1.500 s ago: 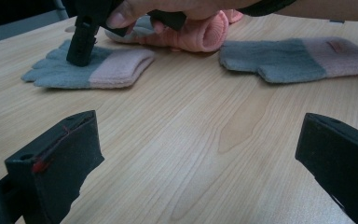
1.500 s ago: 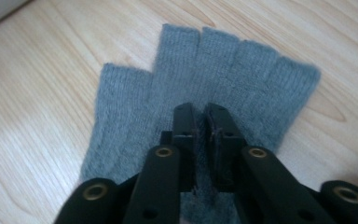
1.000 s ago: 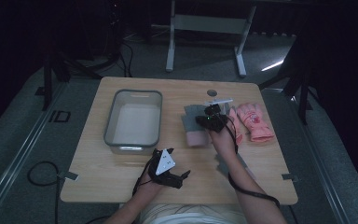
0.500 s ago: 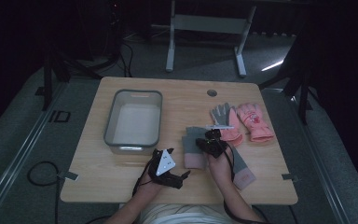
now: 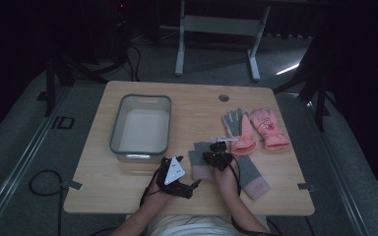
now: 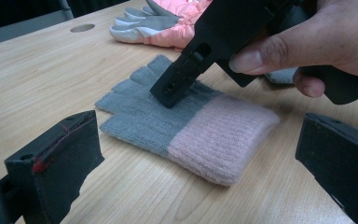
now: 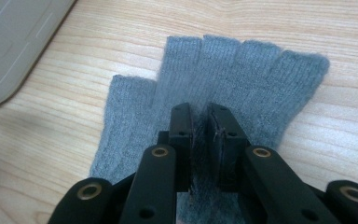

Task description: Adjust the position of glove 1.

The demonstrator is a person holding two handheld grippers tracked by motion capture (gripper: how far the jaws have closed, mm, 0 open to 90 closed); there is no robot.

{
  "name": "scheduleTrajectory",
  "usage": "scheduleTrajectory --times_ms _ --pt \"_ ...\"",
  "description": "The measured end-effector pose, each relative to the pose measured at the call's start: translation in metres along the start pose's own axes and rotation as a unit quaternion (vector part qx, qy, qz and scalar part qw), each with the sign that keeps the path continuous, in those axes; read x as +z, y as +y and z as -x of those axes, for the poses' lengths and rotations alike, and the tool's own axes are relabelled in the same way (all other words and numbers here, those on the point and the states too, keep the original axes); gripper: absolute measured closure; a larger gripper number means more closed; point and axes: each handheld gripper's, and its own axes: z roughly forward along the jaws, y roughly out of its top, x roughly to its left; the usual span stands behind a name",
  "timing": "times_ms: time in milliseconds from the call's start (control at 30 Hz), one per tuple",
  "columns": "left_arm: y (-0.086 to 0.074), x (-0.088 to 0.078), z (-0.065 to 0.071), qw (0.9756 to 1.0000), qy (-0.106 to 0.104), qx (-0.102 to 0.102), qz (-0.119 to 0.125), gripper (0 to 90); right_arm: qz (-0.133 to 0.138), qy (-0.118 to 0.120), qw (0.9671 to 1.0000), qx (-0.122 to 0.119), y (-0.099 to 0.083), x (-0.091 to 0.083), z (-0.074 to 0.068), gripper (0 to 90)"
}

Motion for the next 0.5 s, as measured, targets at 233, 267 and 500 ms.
scheduleTrajectory --times_ms 233,267,500 --pt "0.0 0.0 0.0 1.0 -0.001 0.002 0.0 0.0 0.008 0.006 0.9997 -0.02 0.007 -0.009 -0.001 74.0" --pt "0.0 0.0 0.0 1.0 -0.001 0.001 0.0 0.0 0.013 0.01 0.9993 -0.033 0.01 -0.013 -0.001 72.4" --pt "0.0 0.0 0.0 1.0 -0.002 0.0 0.001 0.0 0.031 0.05 0.9916 -0.115 0.026 -0.046 0.031 66.5"
